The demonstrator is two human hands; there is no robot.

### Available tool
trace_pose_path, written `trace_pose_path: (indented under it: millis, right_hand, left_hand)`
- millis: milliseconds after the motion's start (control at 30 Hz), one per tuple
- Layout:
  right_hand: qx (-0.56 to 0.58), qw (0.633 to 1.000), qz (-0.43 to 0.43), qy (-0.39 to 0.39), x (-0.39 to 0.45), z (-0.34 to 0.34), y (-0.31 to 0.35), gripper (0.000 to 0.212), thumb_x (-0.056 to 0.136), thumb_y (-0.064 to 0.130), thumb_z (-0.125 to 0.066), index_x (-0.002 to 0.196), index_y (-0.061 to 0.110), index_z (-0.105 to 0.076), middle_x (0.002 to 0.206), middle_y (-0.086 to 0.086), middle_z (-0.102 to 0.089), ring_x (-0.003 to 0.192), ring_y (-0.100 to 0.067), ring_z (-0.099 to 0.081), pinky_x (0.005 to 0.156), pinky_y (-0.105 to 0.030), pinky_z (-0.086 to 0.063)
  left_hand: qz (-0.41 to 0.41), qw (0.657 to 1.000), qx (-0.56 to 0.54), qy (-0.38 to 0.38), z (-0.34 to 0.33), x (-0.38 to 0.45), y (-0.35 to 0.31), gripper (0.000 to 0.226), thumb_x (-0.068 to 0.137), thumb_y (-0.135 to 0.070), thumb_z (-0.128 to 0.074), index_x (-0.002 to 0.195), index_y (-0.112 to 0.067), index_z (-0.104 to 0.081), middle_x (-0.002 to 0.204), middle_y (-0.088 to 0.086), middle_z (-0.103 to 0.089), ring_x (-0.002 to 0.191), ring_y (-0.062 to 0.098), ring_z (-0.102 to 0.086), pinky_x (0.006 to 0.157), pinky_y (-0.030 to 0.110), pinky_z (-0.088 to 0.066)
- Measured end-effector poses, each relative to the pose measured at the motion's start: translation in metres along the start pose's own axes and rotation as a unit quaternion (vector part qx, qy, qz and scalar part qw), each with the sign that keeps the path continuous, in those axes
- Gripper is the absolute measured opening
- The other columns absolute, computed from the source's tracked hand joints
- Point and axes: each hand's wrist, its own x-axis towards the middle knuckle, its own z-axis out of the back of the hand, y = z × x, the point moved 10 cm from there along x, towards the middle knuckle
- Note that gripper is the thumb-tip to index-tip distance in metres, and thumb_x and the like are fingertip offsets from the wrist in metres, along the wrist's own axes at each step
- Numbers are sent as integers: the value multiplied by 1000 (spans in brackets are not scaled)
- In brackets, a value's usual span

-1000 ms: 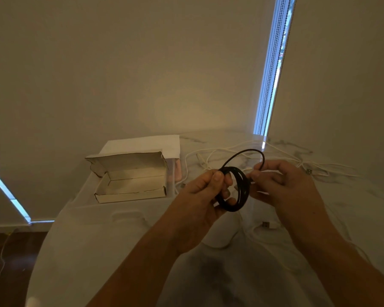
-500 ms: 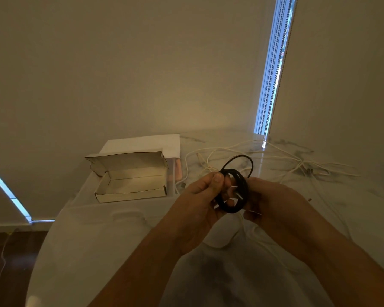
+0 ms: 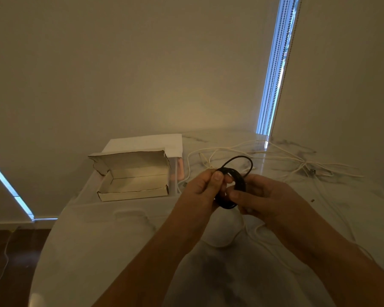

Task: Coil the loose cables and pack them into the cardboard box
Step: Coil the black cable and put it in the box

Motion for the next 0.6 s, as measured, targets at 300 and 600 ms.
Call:
trace_pose_path:
  millis: [300, 600]
  right_hand:
    - [-261, 959, 81, -75, -2, 28, 21, 17, 87, 27, -69, 99, 40, -72, 89, 18, -72, 84, 9, -63, 69, -4, -43]
    - [-350, 894, 166, -225, -9, 67, 47, 19, 92, 19, -62, 95, 37, -70, 92, 16, -59, 84, 7, -55, 68, -1, -34]
  left_hand:
    - [-50, 991, 80, -96, 35, 4, -15, 30, 104, -25, -43, 98, -13, -70, 77, 2, -50, 69, 2, -55, 71, 17, -51]
    - [-38, 985, 145, -87, 35, 4, -10, 27, 102, -29, -48, 93, -22, -72, 83, -5, -64, 83, 11, -68, 85, 31, -59]
